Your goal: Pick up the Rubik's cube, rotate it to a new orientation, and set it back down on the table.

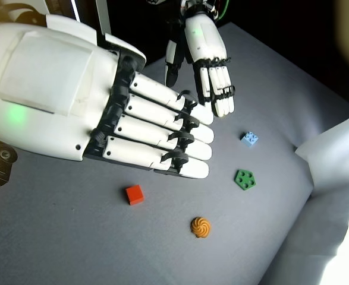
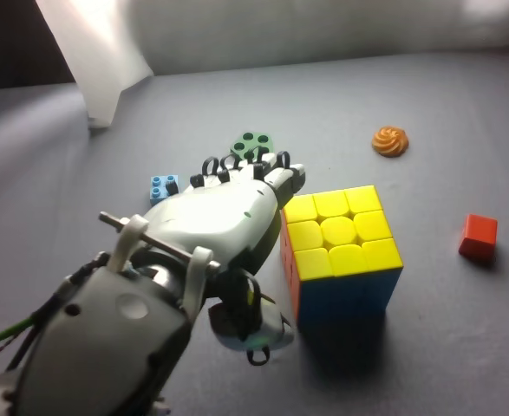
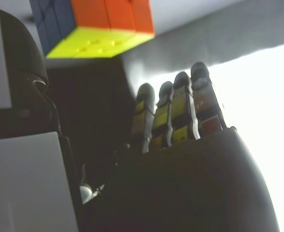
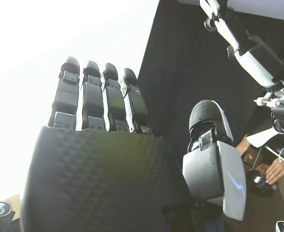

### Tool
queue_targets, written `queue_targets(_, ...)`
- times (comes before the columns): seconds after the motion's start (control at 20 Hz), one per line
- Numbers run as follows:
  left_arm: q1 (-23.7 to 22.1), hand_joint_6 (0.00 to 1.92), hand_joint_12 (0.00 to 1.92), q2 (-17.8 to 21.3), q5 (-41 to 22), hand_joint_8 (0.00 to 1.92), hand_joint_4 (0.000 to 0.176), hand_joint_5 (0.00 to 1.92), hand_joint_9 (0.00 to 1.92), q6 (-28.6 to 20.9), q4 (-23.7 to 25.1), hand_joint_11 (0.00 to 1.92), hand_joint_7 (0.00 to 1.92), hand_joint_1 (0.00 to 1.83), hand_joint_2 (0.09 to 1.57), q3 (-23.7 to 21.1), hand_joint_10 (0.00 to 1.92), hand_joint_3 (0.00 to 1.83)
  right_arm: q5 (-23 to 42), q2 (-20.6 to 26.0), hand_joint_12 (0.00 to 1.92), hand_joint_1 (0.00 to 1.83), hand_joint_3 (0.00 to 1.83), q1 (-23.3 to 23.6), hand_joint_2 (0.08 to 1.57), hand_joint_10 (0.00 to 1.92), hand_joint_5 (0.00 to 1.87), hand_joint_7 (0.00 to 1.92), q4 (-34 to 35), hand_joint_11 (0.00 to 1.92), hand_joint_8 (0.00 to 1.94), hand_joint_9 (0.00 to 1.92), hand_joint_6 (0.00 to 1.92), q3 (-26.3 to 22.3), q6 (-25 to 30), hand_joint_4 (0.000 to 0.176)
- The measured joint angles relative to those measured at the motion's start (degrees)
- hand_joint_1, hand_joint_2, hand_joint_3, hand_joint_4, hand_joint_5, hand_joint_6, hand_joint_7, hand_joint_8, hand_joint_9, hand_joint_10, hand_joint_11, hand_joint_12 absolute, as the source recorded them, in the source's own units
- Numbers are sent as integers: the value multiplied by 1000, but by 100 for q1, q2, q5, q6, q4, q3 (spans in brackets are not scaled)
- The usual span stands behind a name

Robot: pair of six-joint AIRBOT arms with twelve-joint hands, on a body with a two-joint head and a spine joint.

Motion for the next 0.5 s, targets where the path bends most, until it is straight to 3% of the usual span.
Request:
queue_targets(0.2, -48, 11, 31, -372, -26, 0, 30, 223, 0, -195, -37, 30, 42, 1374, 904, 341, 0, 7, 0, 0, 4, 0, 0, -2, 1219, 0, 73, 59, -9, 8, 0, 7, 1, 0, 0, 0)
queue_targets(0.3, -146, 1, 54, -507, -22, 0, 27, 199, 0, -227, -133, 74, 15, 1405, 910, 496, 0, 7, 0, 0, 4, 0, 0, 0, 1221, 2, 96, 72, -9, 9, 5, 13, 10, 0, 0, 0)
queue_targets(0.35, -201, 10, 71, -575, -37, 0, 41, 220, 0, -216, -177, 104, 10, 1412, 915, 568, 0, 9, 0, 0, 6, 0, 0, -2, 1220, 5, 104, 81, -11, 12, 8, 19, 12, 0, 0, 0)
queue_targets(0.4, -227, 7, 357, -614, -55, 0, 59, 248, 1, -221, -177, 110, 8, 1445, 932, 616, 0, 7, 0, 0, 2, 0, 0, -2, 1217, 0, 93, 72, -11, 3, 4, 9, 7, 0, 0, 0)
queue_targets(0.45, -247, 3, 471, -675, -52, 0, 101, 273, 0, -225, -179, 21, 1, 1417, 944, 675, 0, 5, 0, 0, 5, 0, 3, -2, 1228, 3, 91, 80, -11, 9, 6, 14, 5, 0, -2, 0)
queue_targets(0.5, -247, 2, 421, -710, -50, 0, 121, 279, 0, -225, -219, 3, 0, 1382, 947, 710, 0, 4, 4, -2, 4, 0, 5, -2, 1232, 0, 74, 68, -11, 6, 1, 6, 0, 0, 0, 0)
